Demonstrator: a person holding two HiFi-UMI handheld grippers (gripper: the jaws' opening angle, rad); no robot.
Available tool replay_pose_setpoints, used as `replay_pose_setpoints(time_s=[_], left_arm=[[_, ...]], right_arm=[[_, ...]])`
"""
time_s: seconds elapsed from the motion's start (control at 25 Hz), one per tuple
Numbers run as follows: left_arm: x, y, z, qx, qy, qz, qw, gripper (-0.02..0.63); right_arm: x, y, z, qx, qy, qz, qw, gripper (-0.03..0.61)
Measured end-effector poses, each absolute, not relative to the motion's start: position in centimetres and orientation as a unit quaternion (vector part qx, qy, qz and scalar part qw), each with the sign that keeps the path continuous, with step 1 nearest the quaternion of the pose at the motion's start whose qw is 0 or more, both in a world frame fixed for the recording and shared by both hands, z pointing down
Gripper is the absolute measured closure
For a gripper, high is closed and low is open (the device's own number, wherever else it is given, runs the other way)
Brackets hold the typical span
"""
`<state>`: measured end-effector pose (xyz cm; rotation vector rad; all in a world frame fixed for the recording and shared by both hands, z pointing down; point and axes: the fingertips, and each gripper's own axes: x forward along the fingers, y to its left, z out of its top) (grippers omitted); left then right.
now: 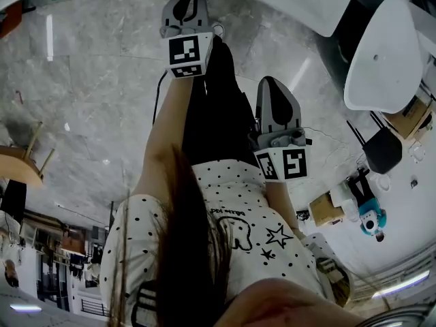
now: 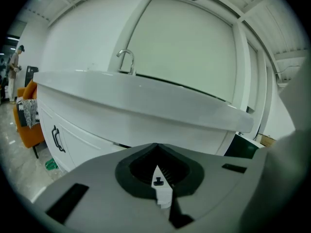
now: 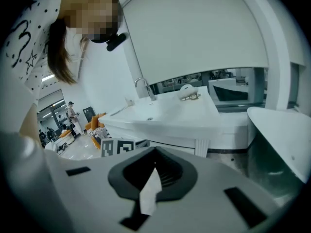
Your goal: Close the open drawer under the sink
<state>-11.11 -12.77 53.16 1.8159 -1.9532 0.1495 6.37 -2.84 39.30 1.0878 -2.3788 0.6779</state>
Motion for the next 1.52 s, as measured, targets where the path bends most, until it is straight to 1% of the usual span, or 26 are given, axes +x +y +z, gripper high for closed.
replay_pose_setpoints(time_s=[0.48,0.68,1.04,1.52], left_arm=[[-10.0,-13.3,44.4,0.691,-0.682,0.042,0.236,0.611],[-9.2,-13.6,40.4,0.714,-0.665,0.034,0.218,0.611],[-9.5,-14.3,34.8,0.735,-0.651,0.029,0.186,0.611],[-7.4,-11.4,24.9,0.762,-0.633,0.010,0.136,0.611]], right_arm=[[7.1,-6.4,34.1,0.420,-0.862,0.200,0.201,0.566],[7.8,-7.9,32.0,0.439,-0.860,0.172,0.195,0.566],[8.5,-10.9,28.3,0.469,-0.856,0.146,0.159,0.566],[10.4,-11.9,23.4,0.483,-0.859,0.120,0.116,0.566]])
